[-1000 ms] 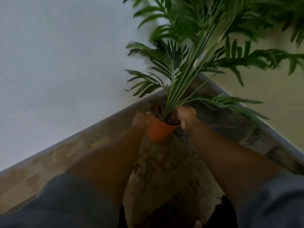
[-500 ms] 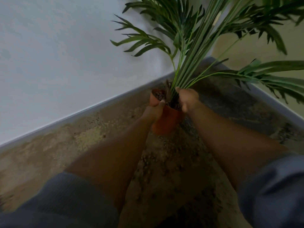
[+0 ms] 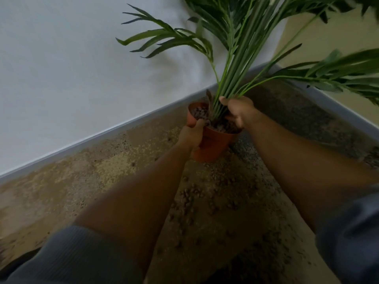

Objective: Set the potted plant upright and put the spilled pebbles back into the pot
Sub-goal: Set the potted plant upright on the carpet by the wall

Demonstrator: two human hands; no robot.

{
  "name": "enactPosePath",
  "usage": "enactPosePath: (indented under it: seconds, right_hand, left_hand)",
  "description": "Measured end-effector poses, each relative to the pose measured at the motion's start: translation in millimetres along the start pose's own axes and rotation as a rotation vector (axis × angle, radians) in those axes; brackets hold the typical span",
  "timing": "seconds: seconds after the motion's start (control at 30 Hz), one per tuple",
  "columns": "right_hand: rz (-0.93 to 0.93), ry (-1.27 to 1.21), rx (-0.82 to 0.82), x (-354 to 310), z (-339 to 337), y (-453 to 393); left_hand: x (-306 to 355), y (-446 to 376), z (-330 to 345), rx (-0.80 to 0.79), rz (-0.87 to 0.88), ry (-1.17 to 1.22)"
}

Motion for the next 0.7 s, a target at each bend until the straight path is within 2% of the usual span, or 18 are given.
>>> enactPosePath:
  seconds: [0.2, 0.37, 0.57, 0.7]
  right_hand:
    - [-0.139, 0.104, 0.029, 0, 8, 12]
    - [-0.229, 0.167, 0.05, 4, 15, 28]
    - [-0.315, 0.262, 0.028, 8, 29, 46]
    - [-0.367, 0.335, -0.02, 10, 40, 58]
  left_hand:
    - [-19, -2, -12, -0.051, 0.022, 0.077]
    - [-29, 4, -13, -0.154, 0.044, 0.269]
    - [-42, 11, -20, -0.164, 0.073, 0.335]
    - [-57, 12, -29, -0.154, 0.015, 0.343]
Point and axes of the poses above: each hand's wrist, its own y-axis away from the middle knuckle, its own z-axis out of the palm, x = y × z, the point moved 8 cm from there along -y, towards the middle knuckle, and after that the axes turned 7 degrees about -z, right-handed, at the moved point
